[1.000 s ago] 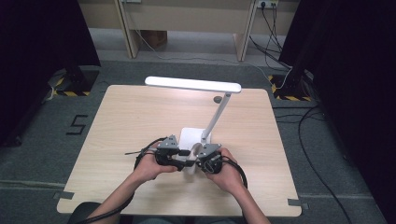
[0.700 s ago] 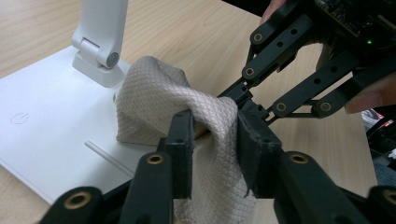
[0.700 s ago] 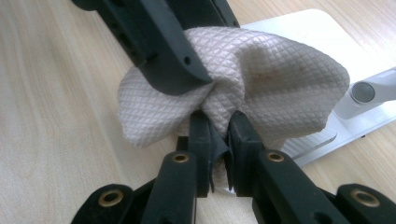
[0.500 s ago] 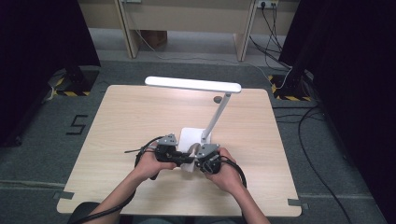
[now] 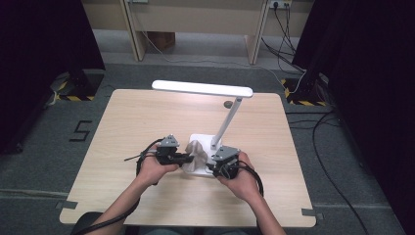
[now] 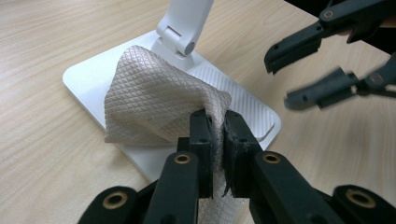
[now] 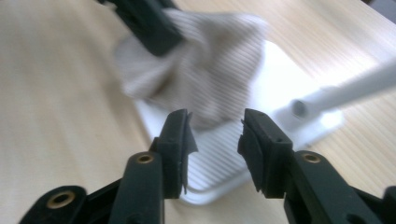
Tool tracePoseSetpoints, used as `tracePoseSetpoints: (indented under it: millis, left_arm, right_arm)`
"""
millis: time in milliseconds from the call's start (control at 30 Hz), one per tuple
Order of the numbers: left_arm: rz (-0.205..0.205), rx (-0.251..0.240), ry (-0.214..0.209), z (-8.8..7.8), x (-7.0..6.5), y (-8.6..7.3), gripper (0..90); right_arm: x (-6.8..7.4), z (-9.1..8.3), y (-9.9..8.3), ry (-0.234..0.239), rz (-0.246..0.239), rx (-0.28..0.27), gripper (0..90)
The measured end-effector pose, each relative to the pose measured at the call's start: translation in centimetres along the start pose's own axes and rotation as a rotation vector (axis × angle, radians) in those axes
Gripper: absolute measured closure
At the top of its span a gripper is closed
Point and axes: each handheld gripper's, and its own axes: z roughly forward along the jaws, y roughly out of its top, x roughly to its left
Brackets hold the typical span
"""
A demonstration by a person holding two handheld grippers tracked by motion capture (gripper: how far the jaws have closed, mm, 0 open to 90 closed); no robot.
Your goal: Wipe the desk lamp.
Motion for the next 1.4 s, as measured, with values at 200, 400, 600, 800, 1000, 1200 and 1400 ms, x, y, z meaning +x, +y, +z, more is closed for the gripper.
tracePoseSetpoints:
  millis: [200, 400, 600, 800, 1000, 1200, 1400]
  left_arm:
    - [-0.008, 0.011, 0.044, 1.2, 0.2, 0.5, 82.9]
    - [-0.019, -0.003, 0.105, 2.7, 0.5, 1.8, 82.9]
    - [-0.02, -0.03, 0.152, 4.5, 1.0, 2.8, 82.9]
    - [-0.004, -0.035, 0.166, 5.5, 1.4, 3.5, 82.8]
    - [-0.01, -0.045, 0.164, 6.5, 1.7, 3.8, 82.8]
    - [-0.012, -0.038, 0.171, 7.4, 1.8, 4.1, 82.8]
    - [0.008, -0.017, 0.19, 8.1, 1.6, 4.3, 82.6]
  right_arm:
    - [-2.3, 1.4, -2.4, -0.047, 0.155, 0.001, 79.4]
    - [-2.3, 2.4, -3.2, -0.082, 0.196, -0.045, 90.0]
    - [-2.2, 2.9, -3.3, -0.089, 0.194, -0.045, 90.0]
    - [-2.1, 3.1, -3.2, -0.089, 0.189, -0.046, 90.0]
    - [-2.0, 3.3, -3.2, -0.087, 0.184, -0.057, 90.0]
    - [-1.9, 3.3, -3.3, -0.088, 0.19, -0.069, 90.0]
    - [-1.9, 3.3, -3.4, -0.088, 0.193, -0.071, 90.0]
